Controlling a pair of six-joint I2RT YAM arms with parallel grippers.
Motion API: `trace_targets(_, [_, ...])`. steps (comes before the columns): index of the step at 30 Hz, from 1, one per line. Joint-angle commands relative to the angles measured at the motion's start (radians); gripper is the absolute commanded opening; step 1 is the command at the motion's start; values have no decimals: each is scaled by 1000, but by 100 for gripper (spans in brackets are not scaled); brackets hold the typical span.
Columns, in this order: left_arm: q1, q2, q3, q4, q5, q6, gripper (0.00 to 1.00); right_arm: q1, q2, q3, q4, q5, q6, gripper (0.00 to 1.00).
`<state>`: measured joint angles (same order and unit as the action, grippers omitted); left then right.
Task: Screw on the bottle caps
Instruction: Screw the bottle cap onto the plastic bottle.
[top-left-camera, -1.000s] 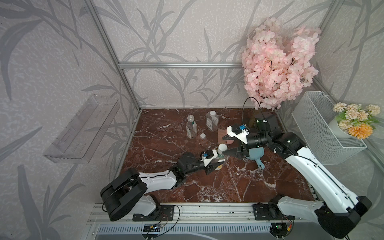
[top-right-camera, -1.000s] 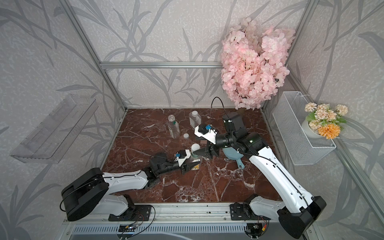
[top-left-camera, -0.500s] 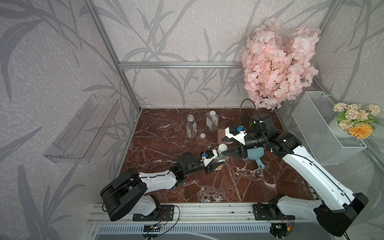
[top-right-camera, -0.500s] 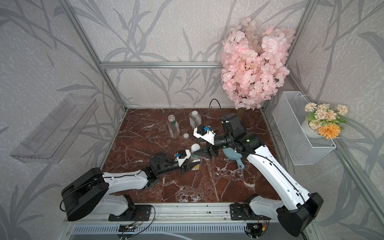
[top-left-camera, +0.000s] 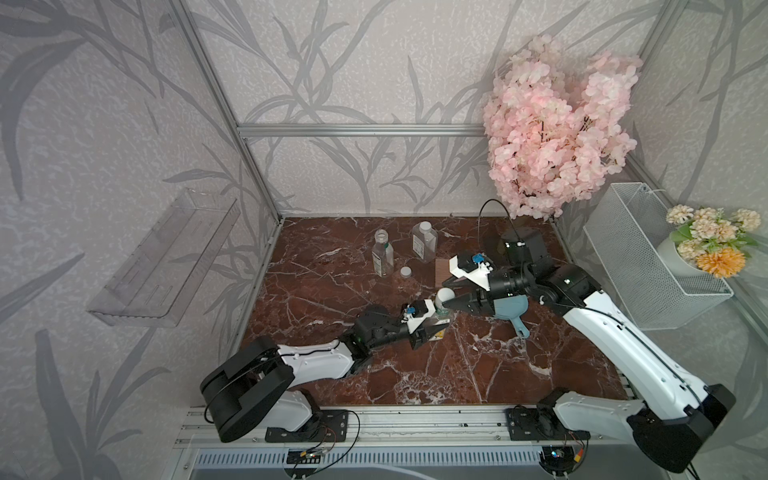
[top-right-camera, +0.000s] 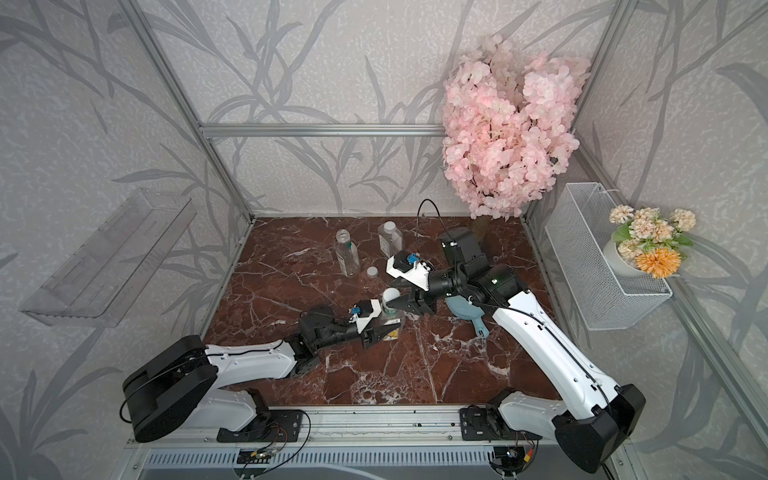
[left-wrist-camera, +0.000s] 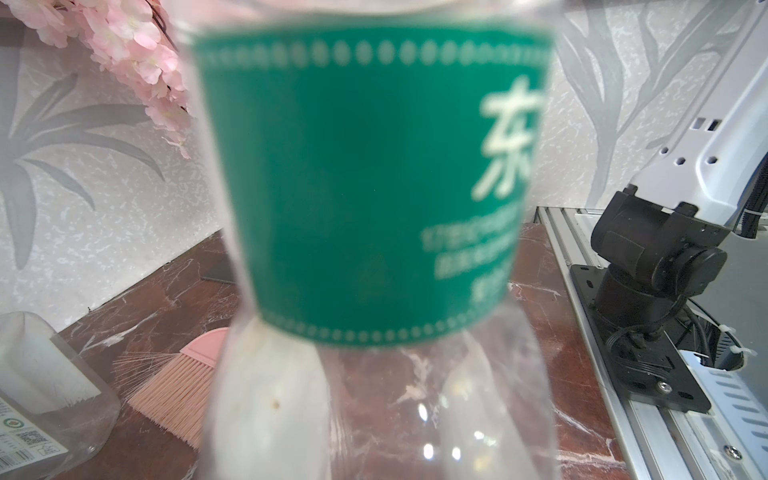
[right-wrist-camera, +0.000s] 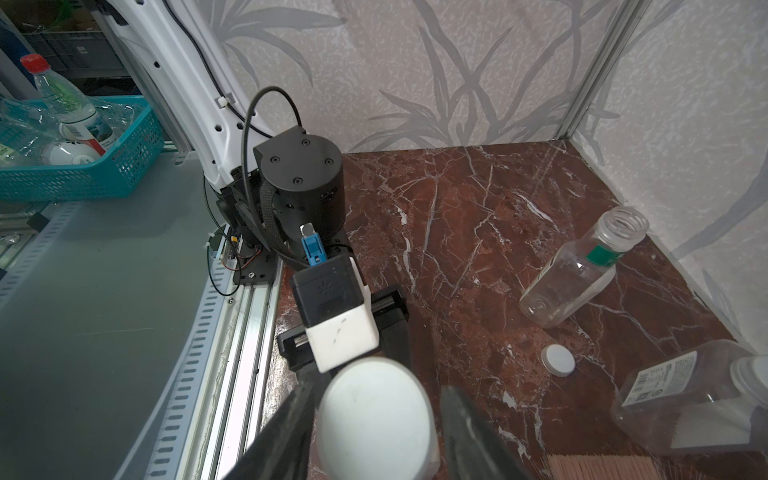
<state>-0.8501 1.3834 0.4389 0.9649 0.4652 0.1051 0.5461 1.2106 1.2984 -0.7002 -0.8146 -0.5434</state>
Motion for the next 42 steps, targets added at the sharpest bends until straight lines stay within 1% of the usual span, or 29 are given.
trace_targets(1, [-3,-8,24,26,12,2,20,0,1,-12,6,-27,-10,51])
trace_targets(8, [-3,-9,23,26,11,2,20,0,-3,-15,5,-31,-13,42])
trace_targets(15, [-4,-13,20,34,11,-3,20,0,-16,-23,15,-33,-11,37])
trace_targets(33, [-3,-17,18,77,34,-36,20,-5,-93,-136,199,-62,42,35])
trace_targets(36, [-4,-12,21,79,39,-38,20,-7,-92,-135,202,-64,36,34])
trace_targets(42, [-4,-6,24,77,44,-39,20,-11,-66,-103,169,-106,18,34])
